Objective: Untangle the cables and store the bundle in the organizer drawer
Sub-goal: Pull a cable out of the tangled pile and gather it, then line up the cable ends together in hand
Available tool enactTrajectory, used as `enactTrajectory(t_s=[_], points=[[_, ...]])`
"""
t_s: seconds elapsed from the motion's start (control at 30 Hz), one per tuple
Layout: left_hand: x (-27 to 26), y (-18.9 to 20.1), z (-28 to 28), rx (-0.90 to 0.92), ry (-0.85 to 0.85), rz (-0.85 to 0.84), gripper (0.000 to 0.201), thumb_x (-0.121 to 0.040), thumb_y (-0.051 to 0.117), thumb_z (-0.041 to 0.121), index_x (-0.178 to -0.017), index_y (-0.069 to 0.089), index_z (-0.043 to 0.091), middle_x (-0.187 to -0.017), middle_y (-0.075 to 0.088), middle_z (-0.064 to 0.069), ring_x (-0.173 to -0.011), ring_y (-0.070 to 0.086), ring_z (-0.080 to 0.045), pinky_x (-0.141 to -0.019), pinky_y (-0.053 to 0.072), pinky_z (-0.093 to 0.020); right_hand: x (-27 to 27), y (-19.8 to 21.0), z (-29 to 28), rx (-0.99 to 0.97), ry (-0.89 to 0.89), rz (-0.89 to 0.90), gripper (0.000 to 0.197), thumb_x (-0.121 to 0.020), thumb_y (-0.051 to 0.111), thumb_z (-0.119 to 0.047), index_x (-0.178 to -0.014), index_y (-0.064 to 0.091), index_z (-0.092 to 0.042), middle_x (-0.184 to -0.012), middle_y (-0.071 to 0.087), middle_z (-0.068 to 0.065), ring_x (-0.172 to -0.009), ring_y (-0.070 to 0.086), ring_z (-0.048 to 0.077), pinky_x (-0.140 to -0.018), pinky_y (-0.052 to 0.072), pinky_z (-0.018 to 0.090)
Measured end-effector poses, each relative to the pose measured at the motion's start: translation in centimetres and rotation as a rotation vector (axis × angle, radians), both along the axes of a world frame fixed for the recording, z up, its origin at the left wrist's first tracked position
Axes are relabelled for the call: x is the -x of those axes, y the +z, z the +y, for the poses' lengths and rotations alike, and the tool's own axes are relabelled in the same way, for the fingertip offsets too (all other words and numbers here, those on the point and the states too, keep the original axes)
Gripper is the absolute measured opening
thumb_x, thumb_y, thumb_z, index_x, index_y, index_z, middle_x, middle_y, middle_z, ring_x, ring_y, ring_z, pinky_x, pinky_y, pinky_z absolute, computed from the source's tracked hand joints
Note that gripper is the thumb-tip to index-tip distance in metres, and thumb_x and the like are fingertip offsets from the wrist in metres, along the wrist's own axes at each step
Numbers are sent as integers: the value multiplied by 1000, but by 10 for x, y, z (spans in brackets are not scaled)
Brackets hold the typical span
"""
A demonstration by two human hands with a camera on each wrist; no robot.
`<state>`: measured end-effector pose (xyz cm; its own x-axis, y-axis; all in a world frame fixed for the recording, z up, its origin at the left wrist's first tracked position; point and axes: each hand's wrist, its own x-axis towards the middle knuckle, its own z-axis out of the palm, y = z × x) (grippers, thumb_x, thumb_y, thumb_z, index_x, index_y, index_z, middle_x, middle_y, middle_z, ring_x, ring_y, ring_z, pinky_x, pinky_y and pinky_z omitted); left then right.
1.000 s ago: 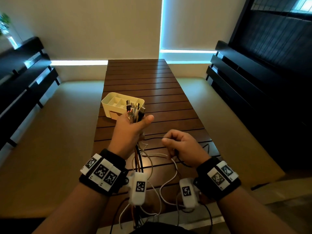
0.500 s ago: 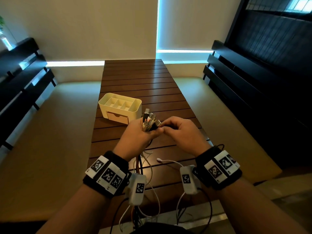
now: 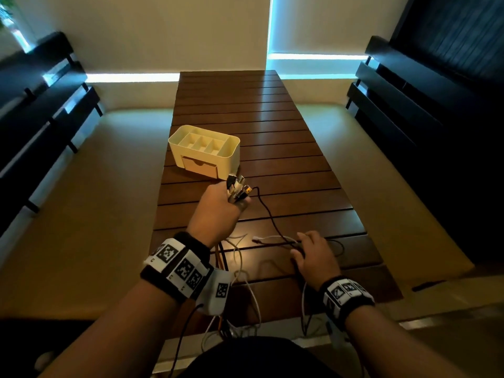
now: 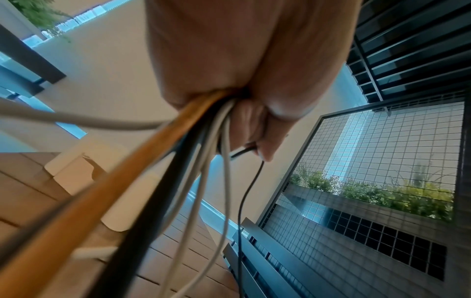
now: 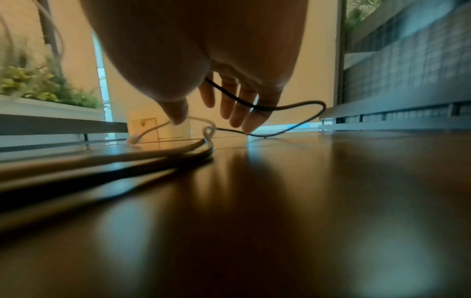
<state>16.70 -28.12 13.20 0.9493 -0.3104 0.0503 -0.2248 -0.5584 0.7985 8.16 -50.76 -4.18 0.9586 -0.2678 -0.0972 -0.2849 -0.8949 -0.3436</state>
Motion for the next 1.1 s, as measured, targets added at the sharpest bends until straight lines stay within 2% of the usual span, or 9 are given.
enactTrajectory(t_s=[0.13,0.27,0.43,0.53,0.6,0.73,0.83,1.0,1.1], points=[[-2,0,2,37,17,43,21,-92,70,20,-76,56,23,-72,56,4,-63,49,-8,-55,33,-24,-16,-10,-2,-91,-10,-35,16,-93,57,-19,-105,67,-15,-105,56,5,-96,59,29,-80,47,37],[-1,0,5,85,22,48,23,-93,69,18,-74,55,21,-69,53,3,-61,46,-10,-56,34,-26,-24,-9,-2,-171,-47,3,8,-92,62,-20,-87,68,-21,-93,61,0,-90,61,26,-76,46,32],[-2,1,3,123,43,17,24,-93,68,19,-74,55,26,-75,58,2,-67,51,-10,-59,36,-28,-57,37,3,-369,-110,-77,8,-90,68,-30,-93,74,-25,-92,70,-5,-87,65,15,-84,56,37],[-5,4,3,179,85,-30,18,-92,69,20,-77,59,19,-77,62,-7,-67,52,-14,-59,40,-29,-83,87,7,-391,-97,-225,10,-91,69,-32,-96,74,-25,-91,71,-4,-82,64,12,-77,54,30],[-8,6,5,229,136,-32,17,-92,70,22,-78,60,23,-72,61,-2,-66,53,-16,-59,41,-29,-101,124,7,-413,-96,-356,8,-91,68,-27,-95,74,-22,-87,71,-3,-80,65,12,-74,51,27],[-19,5,13,394,174,42,19,-91,71,25,-75,62,27,-50,48,14,-51,43,-12,-59,41,-37,-133,187,1,-557,-138,-623,13,-89,69,-18,-83,68,-29,-84,72,0,-78,71,19,-76,61,41],[-24,8,14,431,188,24,10,-90,73,27,-84,65,23,-52,52,15,-54,45,-9,-61,41,-36,-145,219,-4,-556,-149,-753,6,-89,68,-18,-88,70,-24,-84,72,0,-78,71,18,-74,61,43],[-29,6,12,439,201,41,10,-90,73,27,-90,66,20,-52,53,14,-56,47,-10,-65,40,-36,-147,194,-9,-552,-119,-595,11,-86,68,-24,-79,66,-33,-84,71,-1,-78,71,20,-76,61,46],[-33,3,12,433,210,56,11,-89,74,27,-93,66,20,-52,49,13,-56,45,-8,-65,40,-35,-136,161,-7,-540,-65,-368,20,-85,75,-14,-102,67,-23,-103,68,0,-97,67,18,-89,56,35]])
